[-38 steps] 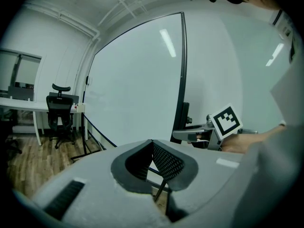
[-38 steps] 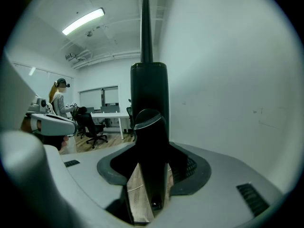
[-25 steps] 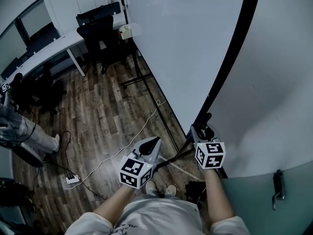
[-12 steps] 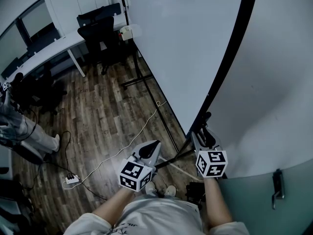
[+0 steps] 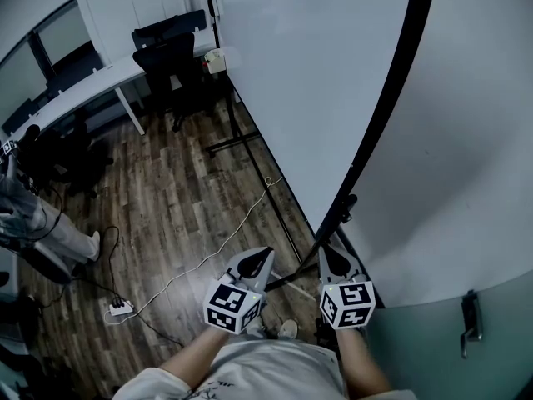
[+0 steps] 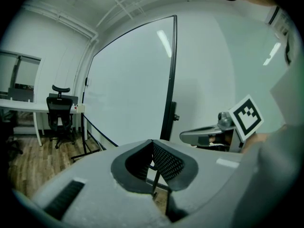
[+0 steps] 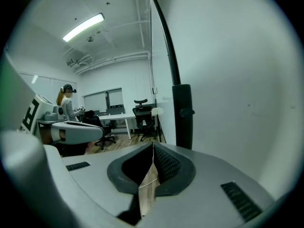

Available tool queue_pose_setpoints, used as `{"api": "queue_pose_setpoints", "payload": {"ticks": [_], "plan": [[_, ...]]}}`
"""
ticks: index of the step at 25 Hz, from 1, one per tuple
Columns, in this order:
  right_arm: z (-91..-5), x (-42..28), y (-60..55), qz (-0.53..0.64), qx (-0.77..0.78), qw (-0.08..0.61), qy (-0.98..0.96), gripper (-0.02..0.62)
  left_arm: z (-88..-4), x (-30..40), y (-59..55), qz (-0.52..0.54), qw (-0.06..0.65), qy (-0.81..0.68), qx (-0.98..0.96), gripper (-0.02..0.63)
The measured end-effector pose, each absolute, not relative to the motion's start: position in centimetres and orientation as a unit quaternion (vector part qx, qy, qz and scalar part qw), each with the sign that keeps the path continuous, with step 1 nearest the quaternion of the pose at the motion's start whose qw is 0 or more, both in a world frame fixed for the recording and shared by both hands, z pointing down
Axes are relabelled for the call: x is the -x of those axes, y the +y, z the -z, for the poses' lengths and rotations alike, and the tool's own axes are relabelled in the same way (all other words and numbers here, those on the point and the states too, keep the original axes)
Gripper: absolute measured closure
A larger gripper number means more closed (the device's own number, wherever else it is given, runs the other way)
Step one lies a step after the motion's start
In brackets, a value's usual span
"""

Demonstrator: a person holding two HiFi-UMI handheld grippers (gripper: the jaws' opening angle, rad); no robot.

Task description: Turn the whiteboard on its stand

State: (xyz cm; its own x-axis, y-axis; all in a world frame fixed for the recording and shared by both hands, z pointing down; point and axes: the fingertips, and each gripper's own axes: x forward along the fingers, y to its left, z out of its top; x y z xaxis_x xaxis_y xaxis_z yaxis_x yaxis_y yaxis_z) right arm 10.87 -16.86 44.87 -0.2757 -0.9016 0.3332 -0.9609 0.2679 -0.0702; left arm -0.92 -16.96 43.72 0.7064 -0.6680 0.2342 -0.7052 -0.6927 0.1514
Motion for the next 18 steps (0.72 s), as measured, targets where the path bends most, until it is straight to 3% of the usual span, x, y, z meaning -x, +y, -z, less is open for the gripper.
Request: {"api": "queue_pose_setpoints", "payload": {"ticks": [18], "plan": [[-44.0, -8.2, -14.8, -0.131, -0.568, 0.11, -0.805, 0.589, -43.7, 0.3, -15.7, -0.075, 0.128, -0.373, -0.916, 0.597]]}}
